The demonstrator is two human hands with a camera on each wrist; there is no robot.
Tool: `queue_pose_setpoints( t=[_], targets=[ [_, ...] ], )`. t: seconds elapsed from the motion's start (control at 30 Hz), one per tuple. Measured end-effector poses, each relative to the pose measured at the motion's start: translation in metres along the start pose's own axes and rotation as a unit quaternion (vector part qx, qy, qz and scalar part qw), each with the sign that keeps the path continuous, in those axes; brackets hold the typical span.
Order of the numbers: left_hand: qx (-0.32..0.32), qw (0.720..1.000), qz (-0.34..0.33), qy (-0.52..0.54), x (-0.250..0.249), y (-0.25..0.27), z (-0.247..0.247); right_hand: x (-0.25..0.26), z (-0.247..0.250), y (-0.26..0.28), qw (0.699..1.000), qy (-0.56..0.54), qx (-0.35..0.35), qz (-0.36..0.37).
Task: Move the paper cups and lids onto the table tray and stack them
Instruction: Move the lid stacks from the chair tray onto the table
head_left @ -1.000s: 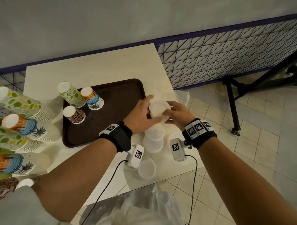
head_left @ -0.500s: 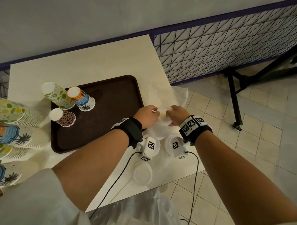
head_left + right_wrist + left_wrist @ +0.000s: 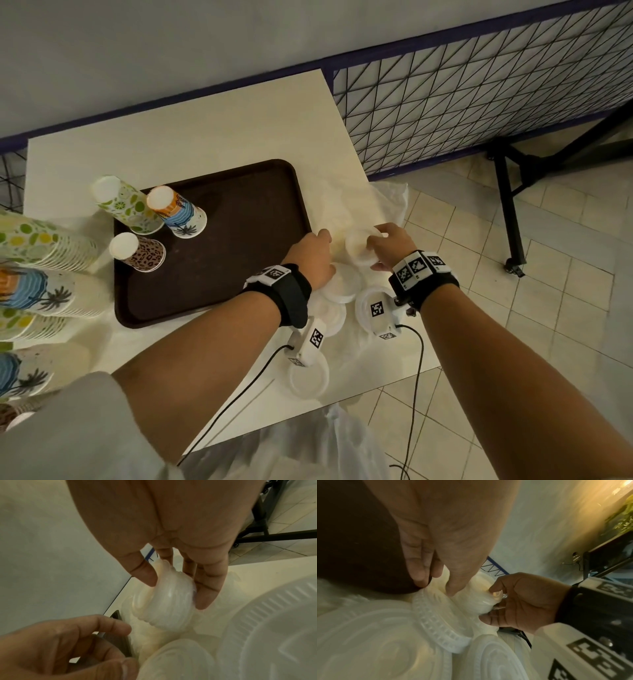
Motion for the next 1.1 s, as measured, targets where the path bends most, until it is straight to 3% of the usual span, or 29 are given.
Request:
queue_pose_setpoints(
  t=[0.27, 0.6, 0.87, 1.0, 1.1],
  targets=[
    [-0.017, 0.999, 0.040, -0.005, 0.001, -0.001, -0.002, -0.005, -0.003, -0.002, 0.999, 0.038, -0.015, 0.011],
    [-0.022, 0.983, 0.097, 0.157, 0.006, 0.001, -0.004, -0.010, -0.005, -0.002, 0.997, 0.073, -0.037, 0.016],
    [-0.015, 0.988, 0.092, 0.124, 0.003, 0.003, -0.011, -0.019, -0.010, -0.011, 0.997, 0.072, -0.032, 0.021],
    [-0.024, 0.974, 0.108, 0.196, 0.007, 0.006, -0.003, -0.017, -0.007, -0.009, 0.996, 0.074, -0.039, 0.028],
    [-0.009, 0.941, 0.118, 0.318, 0.014, 0.013, 0.007, -0.016, -0.005, -0.007, 0.995, 0.078, -0.047, 0.027]
  ],
)
Point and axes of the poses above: each hand's wrist, its own y-axis away from the middle knuckle, its own z-axis out of the back of the hand, x = y × z, the point moved 1 cm from there along -y, towards the middle knuckle, and after that the axes turned 4 degrees about y, right-handed, at the moved point
